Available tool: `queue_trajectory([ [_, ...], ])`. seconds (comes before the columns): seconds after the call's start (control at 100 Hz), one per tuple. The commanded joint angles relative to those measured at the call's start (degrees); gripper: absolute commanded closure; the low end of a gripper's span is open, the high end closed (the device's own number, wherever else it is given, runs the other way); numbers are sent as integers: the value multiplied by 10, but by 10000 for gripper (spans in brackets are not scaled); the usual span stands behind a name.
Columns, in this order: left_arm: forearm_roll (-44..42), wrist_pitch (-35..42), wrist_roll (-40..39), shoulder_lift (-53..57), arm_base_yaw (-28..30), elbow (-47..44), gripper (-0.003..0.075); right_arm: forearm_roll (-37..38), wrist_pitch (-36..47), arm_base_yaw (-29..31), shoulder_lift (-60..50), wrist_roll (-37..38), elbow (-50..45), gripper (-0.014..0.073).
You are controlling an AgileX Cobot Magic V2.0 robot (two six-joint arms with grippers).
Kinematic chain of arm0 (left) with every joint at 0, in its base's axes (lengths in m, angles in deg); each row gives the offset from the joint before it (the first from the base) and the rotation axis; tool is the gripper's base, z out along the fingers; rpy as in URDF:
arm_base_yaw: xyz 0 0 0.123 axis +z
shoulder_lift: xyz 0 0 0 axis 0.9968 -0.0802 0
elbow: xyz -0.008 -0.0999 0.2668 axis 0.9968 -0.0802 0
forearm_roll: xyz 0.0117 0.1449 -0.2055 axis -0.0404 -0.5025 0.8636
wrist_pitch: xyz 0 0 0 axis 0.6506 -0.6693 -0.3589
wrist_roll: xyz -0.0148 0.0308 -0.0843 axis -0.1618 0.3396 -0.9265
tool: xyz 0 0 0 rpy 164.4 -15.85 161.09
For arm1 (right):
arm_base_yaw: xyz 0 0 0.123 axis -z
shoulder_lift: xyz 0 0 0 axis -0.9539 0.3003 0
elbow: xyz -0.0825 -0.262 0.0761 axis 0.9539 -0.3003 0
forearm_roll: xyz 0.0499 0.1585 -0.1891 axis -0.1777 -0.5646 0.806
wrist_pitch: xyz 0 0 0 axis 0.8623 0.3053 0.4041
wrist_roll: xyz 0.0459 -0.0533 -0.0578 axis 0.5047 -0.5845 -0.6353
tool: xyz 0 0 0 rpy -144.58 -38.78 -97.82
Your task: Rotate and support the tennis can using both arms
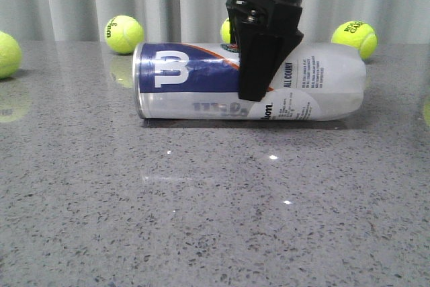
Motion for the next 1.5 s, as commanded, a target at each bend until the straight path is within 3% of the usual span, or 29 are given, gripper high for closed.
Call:
queue_trajectory([
  [0.0,3,42,-5,23,1,-27,741,-4,7,0,-27,-4,16,284],
  [0.05,3,42,-5,23,1,-27,741,-4,7,0,-27,-1,16,228],
  [0.2,3,42,-5,23,1,-27,741,-4,8,0,-27,56,16,-82],
  [0.31,3,42,-5,23,1,-27,741,-4,7,0,-27,65,16,-43],
  [0.72,3,42,-5,23,1,-27,741,1,48,0,-72,66,16,-43],
  [0.84,3,42,-5,23,1,-27,741,2,74,0,-104,142,16,-36],
  [0.89,3,42,-5,23,1,-27,741,12,86,0,-115,193,16,-3],
  [0.96,3,42,-5,23,1,-27,741,35,92,0,-128,264,16,106],
  [1.08,3,42,-5,23,1,-27,741,68,92,0,-147,376,16,439],
  [1.18,3,42,-5,23,1,-27,741,87,92,0,-160,464,16,666],
  [1.38,3,42,-5,23,1,-27,741,129,98,0,-184,682,7,655],
  [1.49,3,42,-5,23,1,-27,741,136,112,2,-208,736,-17,655],
])
